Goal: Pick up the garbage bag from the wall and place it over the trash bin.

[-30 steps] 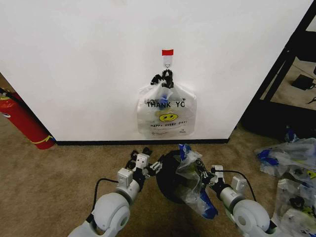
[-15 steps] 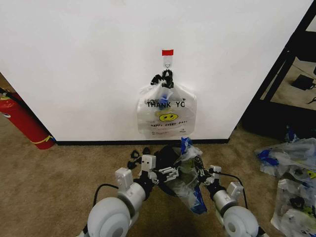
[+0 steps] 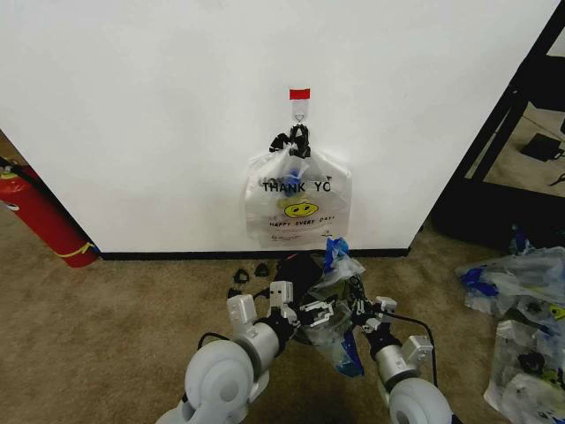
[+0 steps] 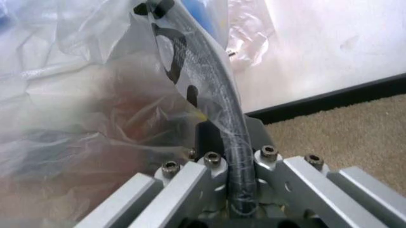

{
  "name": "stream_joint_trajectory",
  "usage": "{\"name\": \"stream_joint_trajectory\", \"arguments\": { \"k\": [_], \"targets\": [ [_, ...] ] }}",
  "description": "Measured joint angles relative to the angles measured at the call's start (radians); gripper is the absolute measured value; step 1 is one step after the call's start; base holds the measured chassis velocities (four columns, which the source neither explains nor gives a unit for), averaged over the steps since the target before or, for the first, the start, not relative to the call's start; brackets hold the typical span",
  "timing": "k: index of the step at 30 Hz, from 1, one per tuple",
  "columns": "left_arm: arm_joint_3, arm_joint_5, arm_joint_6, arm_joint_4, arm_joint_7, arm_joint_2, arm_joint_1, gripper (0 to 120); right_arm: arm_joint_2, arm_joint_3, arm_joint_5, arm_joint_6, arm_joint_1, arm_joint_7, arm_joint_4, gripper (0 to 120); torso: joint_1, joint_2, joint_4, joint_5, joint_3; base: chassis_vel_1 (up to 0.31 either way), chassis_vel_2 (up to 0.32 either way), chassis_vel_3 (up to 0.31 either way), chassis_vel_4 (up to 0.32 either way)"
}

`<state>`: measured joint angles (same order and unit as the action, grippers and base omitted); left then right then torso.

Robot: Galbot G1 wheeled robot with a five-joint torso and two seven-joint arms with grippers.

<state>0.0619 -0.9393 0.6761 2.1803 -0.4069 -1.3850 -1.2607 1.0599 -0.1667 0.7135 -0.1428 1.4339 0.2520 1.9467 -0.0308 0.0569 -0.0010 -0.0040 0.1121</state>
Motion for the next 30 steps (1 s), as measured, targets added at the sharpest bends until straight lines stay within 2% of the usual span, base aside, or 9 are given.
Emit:
{"name": "stream_joint_trajectory", "arguments": {
  "k": [4,5,9,10,16,19,24,27,30],
  "targets": [
    [0.004,0.001,0.001,-0.017,-0.003,-0.024,0.004,86,-0.001,0.003,-0.006,-0.002,0.003,-0.002,0.006,0,0.0,0.0,0.0,0.0,0.0,0.0,0.0,0.0,0.0],
    [0.004,0.002,0.004,-0.022,-0.004,-0.03,0.005,79,-0.003,0.003,-0.007,-0.002,0.003,-0.002,0.008,0,0.0,0.0,0.0,0.0,0.0,0.0,0.0,0.0,0.0],
    [0.006,0.005,0.013,-0.026,-0.006,-0.031,0.006,65,-0.008,0.001,-0.007,-0.002,0.002,-0.004,0.01,0,0.0,0.0,0.0,0.0,0.0,0.0,0.0,0.0,0.0],
    [0.006,0.005,0.013,-0.026,-0.006,-0.031,0.006,65,-0.008,0.001,-0.007,-0.002,0.002,-0.004,0.01,0,0.0,0.0,0.0,0.0,0.0,0.0,0.0,0.0,0.0],
    [0.007,0.011,0.023,-0.026,-0.003,-0.031,0.005,38,-0.012,-0.002,-0.001,-0.003,-0.004,-0.006,0.009,0,0.0,0.0,0.0,-0.0001,0.0,0.0,0.0,0.0,0.0],
    [0.008,0.012,0.024,-0.024,0.0,-0.028,0.005,31,-0.012,-0.003,0.001,-0.003,-0.006,-0.006,0.006,0,0.0,0.0,0.0,-0.0001,0.0,0.0,0.0,0.0,0.0],
    [0.018,0.029,0.03,-0.018,0.026,-0.013,0.006,10,-0.012,-0.005,0.009,-0.009,-0.01,-0.004,-0.007,0,0.0,0.0,0.0,-0.0001,0.0,0.0,0.0,0.0,0.0],
    [0.021,0.043,0.035,-0.017,0.044,-0.009,0.007,1,-0.011,-0.005,0.015,-0.012,-0.012,-0.003,-0.012,0,0.0,0.0,0.0,-0.0001,0.0,0.0,0.0,0.0,0.0],
    [0.021,0.065,0.037,-0.017,0.066,-0.005,0.007,0,-0.011,-0.005,0.018,-0.015,-0.013,-0.003,-0.016,0,0.0,0.0,0.0,-0.0001,0.0,0.0,0.0,0.0,0.0]
  ]
}}
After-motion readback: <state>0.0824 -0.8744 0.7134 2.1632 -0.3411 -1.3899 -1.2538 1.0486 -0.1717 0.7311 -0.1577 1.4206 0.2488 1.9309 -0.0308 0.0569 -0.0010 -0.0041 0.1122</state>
